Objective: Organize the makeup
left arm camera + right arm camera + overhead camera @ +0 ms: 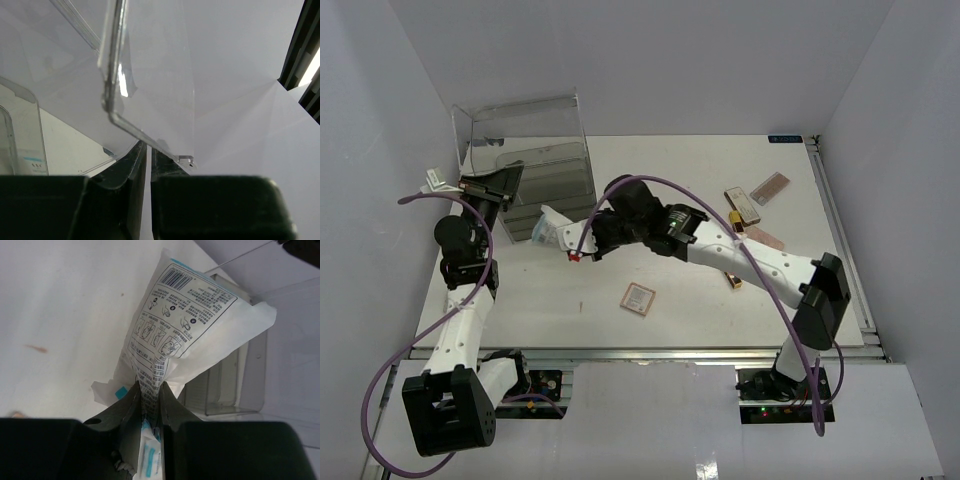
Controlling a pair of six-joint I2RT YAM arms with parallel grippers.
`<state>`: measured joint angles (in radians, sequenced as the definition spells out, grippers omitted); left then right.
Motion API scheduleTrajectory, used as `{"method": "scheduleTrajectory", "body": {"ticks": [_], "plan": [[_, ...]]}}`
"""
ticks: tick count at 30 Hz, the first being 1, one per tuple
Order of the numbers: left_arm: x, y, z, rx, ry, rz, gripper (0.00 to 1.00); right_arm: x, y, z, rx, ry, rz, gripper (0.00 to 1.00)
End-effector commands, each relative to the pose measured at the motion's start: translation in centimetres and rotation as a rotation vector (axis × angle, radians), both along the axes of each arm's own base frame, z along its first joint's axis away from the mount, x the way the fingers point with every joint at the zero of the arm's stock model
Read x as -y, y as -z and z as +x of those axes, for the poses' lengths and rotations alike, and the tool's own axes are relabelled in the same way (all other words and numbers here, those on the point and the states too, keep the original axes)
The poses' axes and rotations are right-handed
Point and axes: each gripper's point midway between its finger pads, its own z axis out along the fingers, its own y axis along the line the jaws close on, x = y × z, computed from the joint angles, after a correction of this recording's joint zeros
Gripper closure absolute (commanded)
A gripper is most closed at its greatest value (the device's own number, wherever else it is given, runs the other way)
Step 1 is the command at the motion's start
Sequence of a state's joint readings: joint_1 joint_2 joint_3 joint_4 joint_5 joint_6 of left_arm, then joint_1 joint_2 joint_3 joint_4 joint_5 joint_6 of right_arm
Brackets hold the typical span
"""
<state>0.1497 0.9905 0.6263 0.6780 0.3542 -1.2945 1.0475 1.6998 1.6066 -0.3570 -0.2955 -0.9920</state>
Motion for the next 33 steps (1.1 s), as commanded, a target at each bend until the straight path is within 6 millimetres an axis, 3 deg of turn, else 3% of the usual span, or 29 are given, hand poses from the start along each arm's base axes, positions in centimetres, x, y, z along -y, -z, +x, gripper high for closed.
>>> {"method": "scheduleTrajectory", "body": {"ticks": [1, 3, 8, 11, 16, 25, 30, 33], "plan": [[-0.6, -3.8, -0.8, 0.083, -0.048, 0.053, 0.78, -3.7, -2.8, 5.4, 0.114, 0.181, 0.118, 0.91], [-0.5, -4.1, -0.8, 0.087, -0.049, 0.063, 0.78, -4.4, -4.4, 7.2, 0.161, 0.246, 0.178, 0.91], [-0.5, -4.4, -0.9, 0.093, -0.052, 0.084, 0.78, -5.8, -5.9, 11.0, 0.248, 0.385, 0.311, 0.90], [-0.4, -4.3, -0.8, 0.092, -0.049, 0.088, 0.78, -5.4, -6.7, 13.3, 0.299, 0.503, 0.374, 0.90], [-0.3, -4.2, -0.7, 0.091, -0.044, 0.090, 0.78, -4.9, -7.7, 15.6, 0.353, 0.609, 0.476, 0.88], [-0.3, -4.0, -0.9, 0.090, -0.039, 0.085, 0.78, -5.1, -4.9, 18.1, 0.443, 0.678, 0.518, 0.82], [-0.3, -3.9, -0.8, 0.084, -0.042, 0.087, 0.78, -5.4, -2.9, 18.4, 0.450, 0.666, 0.500, 0.62], [-0.3, -3.9, -0.9, 0.085, -0.041, 0.088, 0.78, -5.4, -2.7, 18.1, 0.436, 0.648, 0.497, 0.39]]}}
